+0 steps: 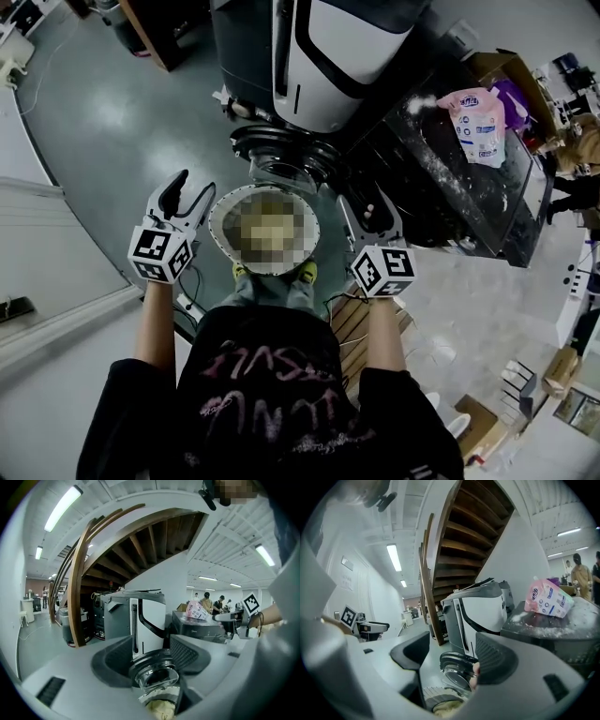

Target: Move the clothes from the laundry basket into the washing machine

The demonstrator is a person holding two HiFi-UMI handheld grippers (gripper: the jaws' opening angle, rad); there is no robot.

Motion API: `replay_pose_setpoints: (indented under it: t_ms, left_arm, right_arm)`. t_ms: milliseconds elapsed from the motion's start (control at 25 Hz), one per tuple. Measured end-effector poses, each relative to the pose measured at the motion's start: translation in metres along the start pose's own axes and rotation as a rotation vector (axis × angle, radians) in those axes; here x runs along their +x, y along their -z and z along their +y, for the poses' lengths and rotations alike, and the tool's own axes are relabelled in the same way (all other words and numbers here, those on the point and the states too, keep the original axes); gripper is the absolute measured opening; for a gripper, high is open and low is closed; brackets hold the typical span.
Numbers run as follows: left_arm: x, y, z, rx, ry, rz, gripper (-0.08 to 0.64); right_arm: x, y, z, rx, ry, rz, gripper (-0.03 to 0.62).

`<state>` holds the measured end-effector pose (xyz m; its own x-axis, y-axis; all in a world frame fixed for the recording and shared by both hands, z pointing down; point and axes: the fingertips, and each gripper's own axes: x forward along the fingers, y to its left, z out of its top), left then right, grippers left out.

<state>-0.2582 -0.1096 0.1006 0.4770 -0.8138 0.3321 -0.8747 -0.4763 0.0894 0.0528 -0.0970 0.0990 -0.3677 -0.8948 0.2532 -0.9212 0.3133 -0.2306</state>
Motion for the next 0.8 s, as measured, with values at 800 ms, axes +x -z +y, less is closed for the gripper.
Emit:
replay_pose_setpoints:
  t_ms: [800]
  left_arm:
    - [0.025, 0.071, -0.018, 0.226, 0.139, 0.243, 0.262]
  right_arm:
    - [0.031, 0.073, 0.007, -0.155, -0.136, 0.242, 0.31]
